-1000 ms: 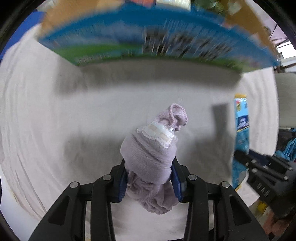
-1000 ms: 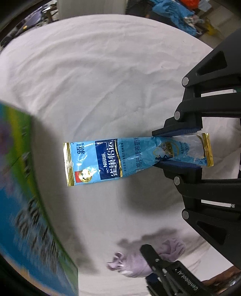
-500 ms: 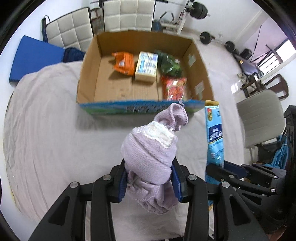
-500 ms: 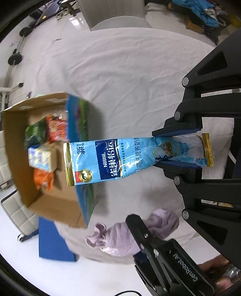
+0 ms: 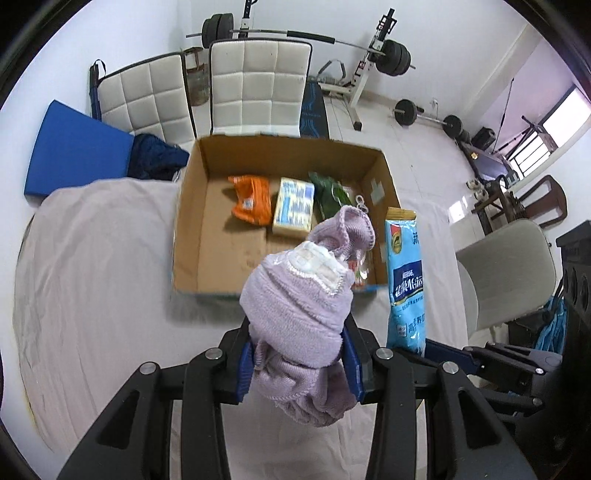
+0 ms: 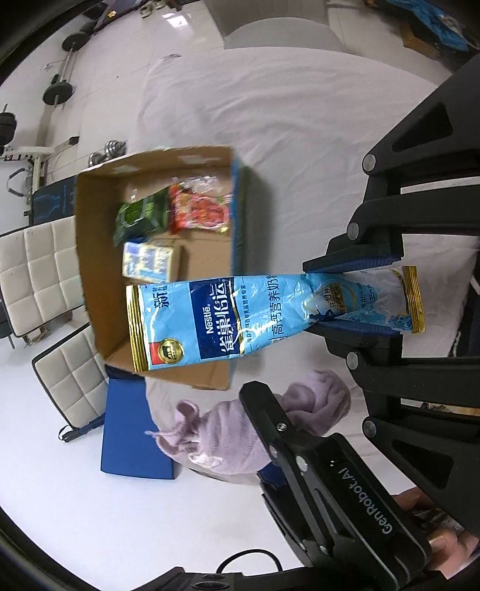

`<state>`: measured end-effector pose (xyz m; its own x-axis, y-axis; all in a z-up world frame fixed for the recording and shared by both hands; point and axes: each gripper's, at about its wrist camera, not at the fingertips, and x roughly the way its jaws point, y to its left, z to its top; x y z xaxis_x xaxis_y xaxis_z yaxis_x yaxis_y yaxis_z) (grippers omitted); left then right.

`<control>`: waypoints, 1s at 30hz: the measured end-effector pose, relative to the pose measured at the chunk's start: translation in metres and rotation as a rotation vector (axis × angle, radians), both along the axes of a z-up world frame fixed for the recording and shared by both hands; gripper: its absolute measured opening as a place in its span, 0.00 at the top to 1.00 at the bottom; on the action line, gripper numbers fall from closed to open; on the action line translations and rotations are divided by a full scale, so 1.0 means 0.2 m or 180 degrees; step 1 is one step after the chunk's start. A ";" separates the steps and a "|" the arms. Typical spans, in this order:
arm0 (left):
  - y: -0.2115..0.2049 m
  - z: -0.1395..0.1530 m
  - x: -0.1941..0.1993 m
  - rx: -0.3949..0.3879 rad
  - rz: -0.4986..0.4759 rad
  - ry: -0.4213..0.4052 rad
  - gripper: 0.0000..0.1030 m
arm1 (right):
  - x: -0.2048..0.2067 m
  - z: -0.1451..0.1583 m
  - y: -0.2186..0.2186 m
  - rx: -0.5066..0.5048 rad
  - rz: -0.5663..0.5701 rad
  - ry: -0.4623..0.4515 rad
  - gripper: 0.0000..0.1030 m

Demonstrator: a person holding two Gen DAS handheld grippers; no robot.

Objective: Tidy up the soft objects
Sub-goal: 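Carry the cloth and sachet into the box and open both grippers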

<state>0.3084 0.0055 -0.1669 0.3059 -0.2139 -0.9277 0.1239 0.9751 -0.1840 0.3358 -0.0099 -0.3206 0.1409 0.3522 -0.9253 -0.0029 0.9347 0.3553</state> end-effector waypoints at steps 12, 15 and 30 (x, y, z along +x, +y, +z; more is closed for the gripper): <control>0.14 -0.30 0.49 -0.0148 0.0136 0.0605 0.64 | 0.51 -0.24 0.08 0.0007 -0.0087 0.0252 0.75; 0.17 -0.45 0.59 -0.0273 0.0195 0.0931 0.64 | 0.62 -0.39 0.09 0.0083 -0.0163 0.0480 0.75; 0.13 -0.94 0.81 0.0075 0.0072 0.1679 0.62 | 0.89 -0.89 0.16 -0.0102 -0.0166 0.1050 0.74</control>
